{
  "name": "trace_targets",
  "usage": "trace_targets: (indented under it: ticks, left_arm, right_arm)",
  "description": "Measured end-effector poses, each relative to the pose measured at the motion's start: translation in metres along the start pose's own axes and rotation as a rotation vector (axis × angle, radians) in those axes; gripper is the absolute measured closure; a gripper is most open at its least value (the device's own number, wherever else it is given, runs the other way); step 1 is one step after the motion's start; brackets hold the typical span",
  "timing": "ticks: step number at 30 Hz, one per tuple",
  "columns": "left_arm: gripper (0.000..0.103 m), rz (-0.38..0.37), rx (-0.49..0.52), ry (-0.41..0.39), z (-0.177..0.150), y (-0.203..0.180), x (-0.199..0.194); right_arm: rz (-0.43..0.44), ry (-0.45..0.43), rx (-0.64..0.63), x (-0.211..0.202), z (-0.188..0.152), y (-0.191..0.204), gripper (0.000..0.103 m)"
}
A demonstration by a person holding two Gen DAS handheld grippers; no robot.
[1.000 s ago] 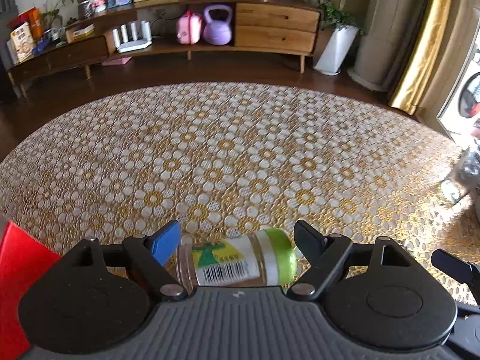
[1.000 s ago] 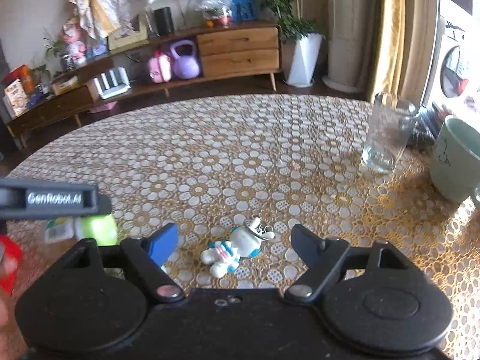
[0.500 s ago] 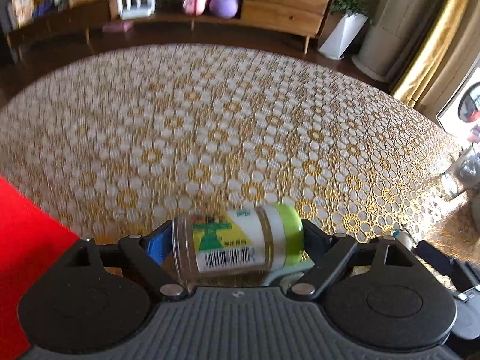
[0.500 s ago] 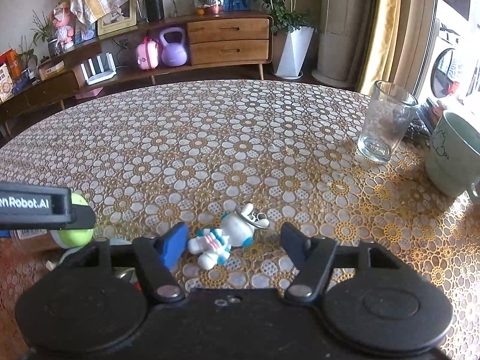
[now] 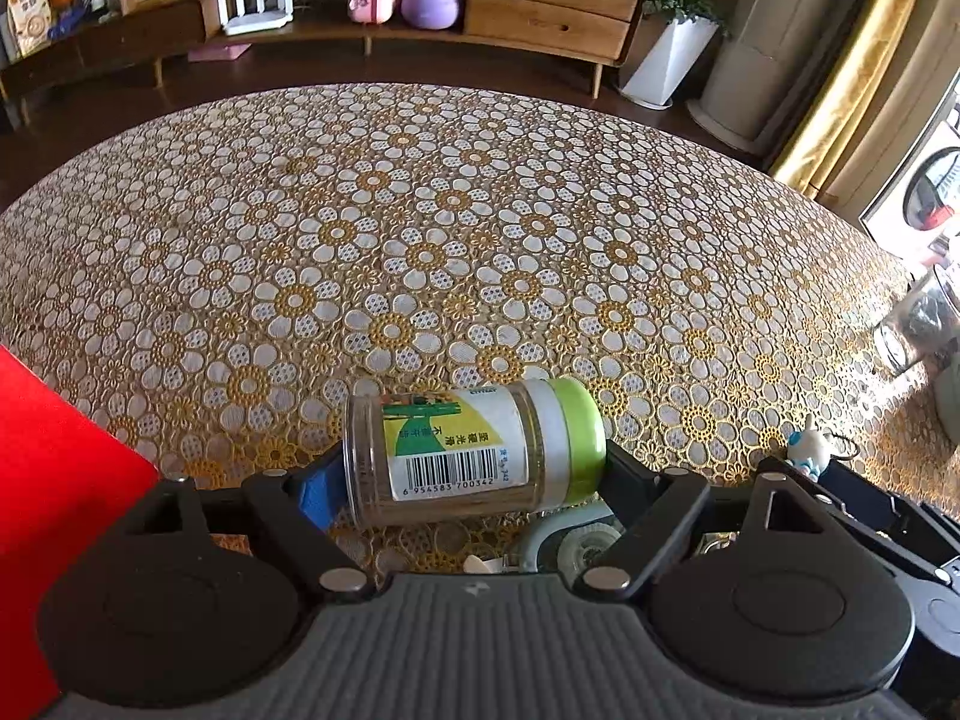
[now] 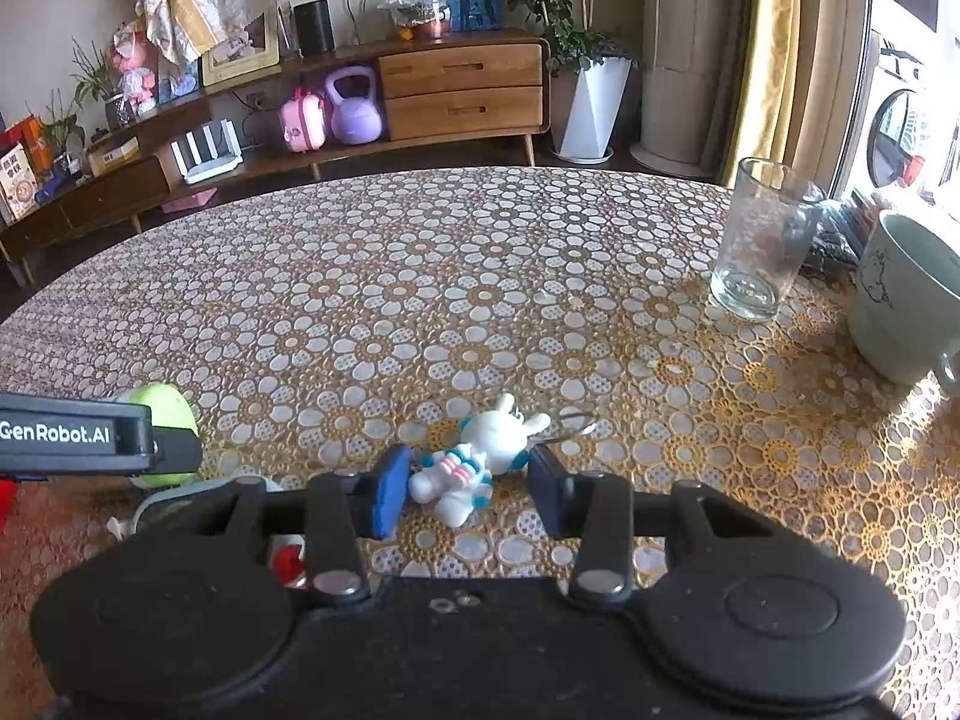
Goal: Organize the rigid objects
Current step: 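Grasp green-capped jar with left tool while right tool grasps white figurine, then carry green-capped jar and white figurine over red box with both tools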
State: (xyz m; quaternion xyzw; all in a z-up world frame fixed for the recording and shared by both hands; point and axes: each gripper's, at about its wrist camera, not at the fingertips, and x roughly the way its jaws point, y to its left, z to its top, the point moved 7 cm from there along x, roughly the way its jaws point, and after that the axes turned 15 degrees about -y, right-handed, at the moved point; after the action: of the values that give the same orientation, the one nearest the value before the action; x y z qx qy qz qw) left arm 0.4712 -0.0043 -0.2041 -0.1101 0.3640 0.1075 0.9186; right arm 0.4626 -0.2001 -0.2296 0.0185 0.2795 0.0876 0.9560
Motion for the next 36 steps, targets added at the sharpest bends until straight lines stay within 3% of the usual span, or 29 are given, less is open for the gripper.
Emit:
trace_targets:
  ticks: [5,13,24,36]
  left_arm:
    - [0.018,0.008,0.007,-0.014,-0.003,0.01,-0.006]
    - [0.018,-0.038,0.034,-0.06,0.005,0.008,-0.038]
    - [0.018,-0.096,0.089,-0.106,0.003,0.011,-0.116]
    - [0.018,-0.154,0.138,-0.151,-0.002,0.048,-0.206]
  right_arm:
    - [0.031,-0.027,0.004,-0.018,0.001,0.001,0.061]
    - [0.105,-0.069,-0.018,-0.072,0.011,0.009,0.061]
    - [0.175,-0.141,-0.049,-0.154,0.027,0.025,0.061]
    - [0.255,-0.198,-0.075,-0.234,0.038,0.06,0.061]
